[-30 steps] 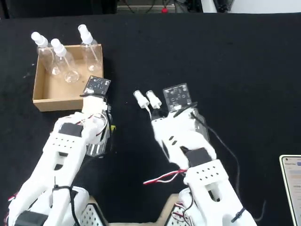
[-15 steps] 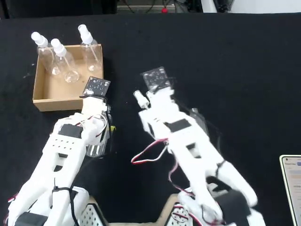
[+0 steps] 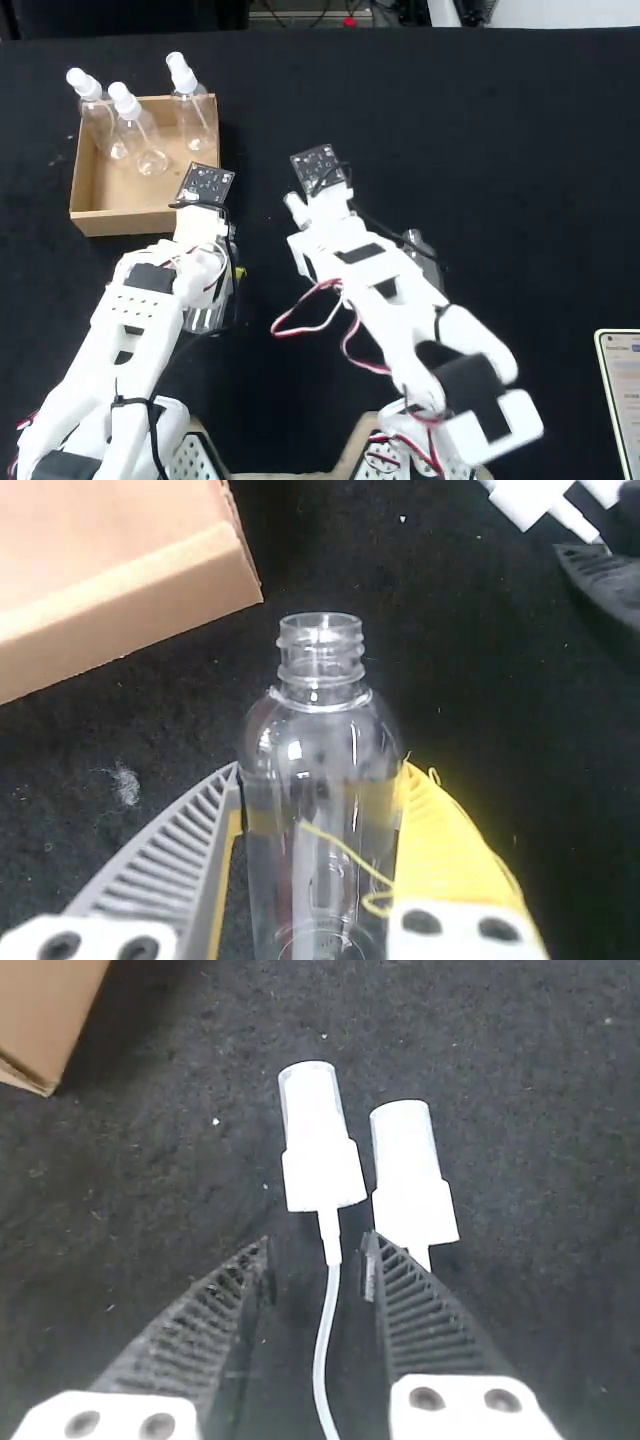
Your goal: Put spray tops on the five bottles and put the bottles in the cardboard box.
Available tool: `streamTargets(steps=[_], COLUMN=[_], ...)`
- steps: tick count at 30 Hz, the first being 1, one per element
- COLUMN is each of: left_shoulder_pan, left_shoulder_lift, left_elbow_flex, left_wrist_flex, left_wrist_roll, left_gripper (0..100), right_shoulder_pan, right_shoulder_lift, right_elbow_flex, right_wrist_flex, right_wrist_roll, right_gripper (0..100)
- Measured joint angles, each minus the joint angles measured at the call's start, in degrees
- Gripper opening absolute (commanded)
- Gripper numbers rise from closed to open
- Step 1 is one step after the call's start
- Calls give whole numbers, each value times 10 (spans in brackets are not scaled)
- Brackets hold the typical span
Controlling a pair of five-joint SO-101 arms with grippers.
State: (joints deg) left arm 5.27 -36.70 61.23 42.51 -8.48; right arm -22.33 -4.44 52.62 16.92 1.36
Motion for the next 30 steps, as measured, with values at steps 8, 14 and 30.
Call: streamTargets(steps=[8,14,30], left_shoulder_pan=[0,0,0], left_shoulder_lift=[0,0,0], left_elbow_flex=[0,0,0], left_wrist_flex=[0,0,0], left_wrist_roll=[0,0,0], left_gripper=[116,116,116], right_shoulder_pan=[13,51,44], right_shoulder_lift=[44,30,-256], right_elbow_flex=[-62,-62,-50], right_wrist_flex=[44,76,348], right_wrist_roll=[1,0,1], right_gripper=[14,10,149])
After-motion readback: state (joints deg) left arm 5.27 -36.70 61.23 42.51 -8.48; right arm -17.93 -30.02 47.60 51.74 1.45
